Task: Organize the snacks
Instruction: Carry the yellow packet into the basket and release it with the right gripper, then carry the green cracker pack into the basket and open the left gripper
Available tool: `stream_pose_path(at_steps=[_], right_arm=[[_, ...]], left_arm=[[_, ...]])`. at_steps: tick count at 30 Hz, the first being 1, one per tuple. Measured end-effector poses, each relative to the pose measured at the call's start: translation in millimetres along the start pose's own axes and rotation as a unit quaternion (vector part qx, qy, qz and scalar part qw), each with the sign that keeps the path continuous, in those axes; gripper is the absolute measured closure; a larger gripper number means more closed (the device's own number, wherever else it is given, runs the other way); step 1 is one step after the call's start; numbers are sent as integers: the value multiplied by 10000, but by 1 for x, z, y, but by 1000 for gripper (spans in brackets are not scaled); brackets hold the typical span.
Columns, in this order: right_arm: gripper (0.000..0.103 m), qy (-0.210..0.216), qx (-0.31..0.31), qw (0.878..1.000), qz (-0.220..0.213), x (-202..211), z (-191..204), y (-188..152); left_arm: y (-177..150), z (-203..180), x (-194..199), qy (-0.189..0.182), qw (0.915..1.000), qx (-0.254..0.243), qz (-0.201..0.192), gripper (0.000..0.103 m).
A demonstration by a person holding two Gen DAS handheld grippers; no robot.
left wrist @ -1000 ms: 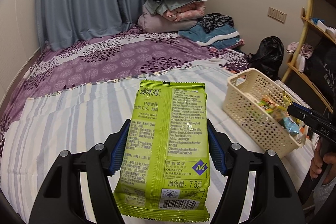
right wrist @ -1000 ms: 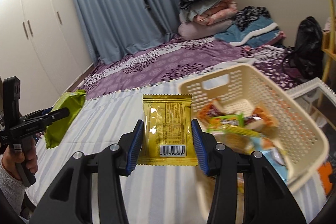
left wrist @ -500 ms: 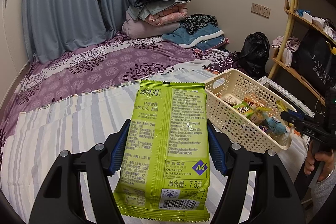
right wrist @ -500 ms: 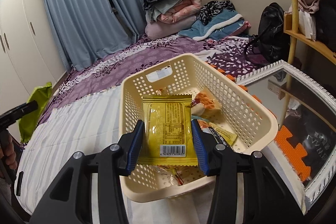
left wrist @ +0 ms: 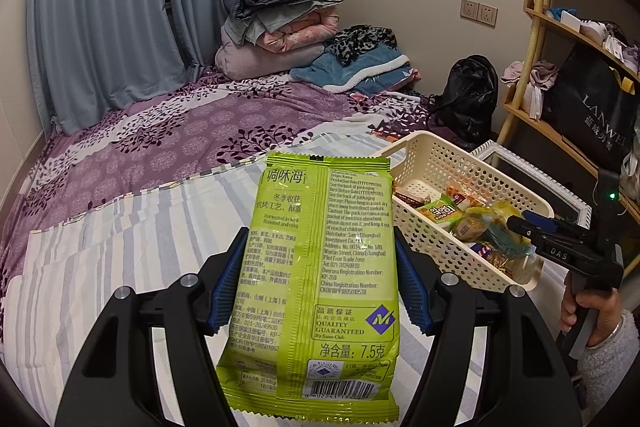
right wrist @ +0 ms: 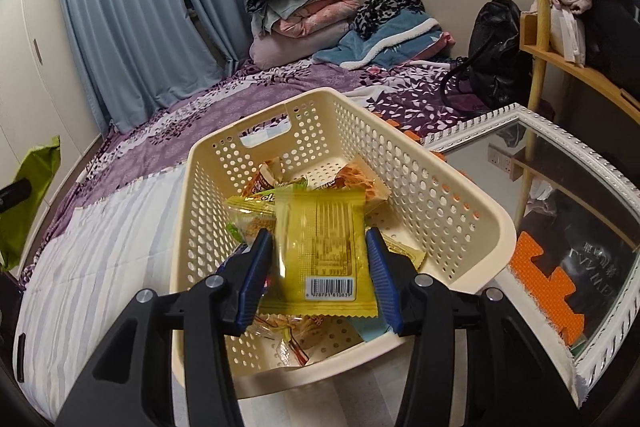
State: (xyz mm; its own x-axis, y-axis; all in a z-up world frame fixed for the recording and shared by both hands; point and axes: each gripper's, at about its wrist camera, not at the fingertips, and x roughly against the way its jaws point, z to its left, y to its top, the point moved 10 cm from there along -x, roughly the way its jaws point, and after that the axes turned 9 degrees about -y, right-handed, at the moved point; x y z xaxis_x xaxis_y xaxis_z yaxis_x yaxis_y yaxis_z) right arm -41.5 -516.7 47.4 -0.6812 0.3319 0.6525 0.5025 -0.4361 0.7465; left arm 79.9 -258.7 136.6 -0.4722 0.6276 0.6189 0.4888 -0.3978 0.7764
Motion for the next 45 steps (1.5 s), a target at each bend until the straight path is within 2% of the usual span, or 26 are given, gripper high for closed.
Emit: stream_pose_path(at_steps=[4,8,12,14,15,19,22,25,31,33,45], right_arm=[[45,-38,-60,9999,-87,4,-4,2],[45,-162,-62,9995,-273,13,-8,4],[45,-113,-170,9991,-382,20,-11,7],[40,-120,-178,9988,-438,24,-11,7],[34,-146,-178,9986,-469,26,-13,7],[30,-207,-122,9982,-552,29,-13,5],[17,-191,-176,9981,-562,31,-14,1],[11,-250,-237,9975,-623,34,-18,0],[10,-213,-353,9975,-579,36,-25,-4],[5,-222,-388,9974,-557,35,-28,-5],[5,-133,-453,9974,-550,36,-33,-9]], left_arm=[[0,-8,-5,-50,10000,-60,39,34],[3,-13,-12,-86,9999,-75,77,34],[9,-23,-20,-148,9998,-140,85,34],[13,-32,-24,-192,9995,-231,81,34],[17,-37,-27,-220,9993,-283,81,34],[27,-54,-38,-331,9986,-404,50,34],[34,-67,-51,-485,9978,-439,68,34],[41,-82,-68,-614,9967,-520,141,34],[54,-112,-101,-782,9940,-729,227,34],[58,-120,-111,-819,9932,-785,247,34],[65,-143,-166,-850,9912,-896,476,34]])
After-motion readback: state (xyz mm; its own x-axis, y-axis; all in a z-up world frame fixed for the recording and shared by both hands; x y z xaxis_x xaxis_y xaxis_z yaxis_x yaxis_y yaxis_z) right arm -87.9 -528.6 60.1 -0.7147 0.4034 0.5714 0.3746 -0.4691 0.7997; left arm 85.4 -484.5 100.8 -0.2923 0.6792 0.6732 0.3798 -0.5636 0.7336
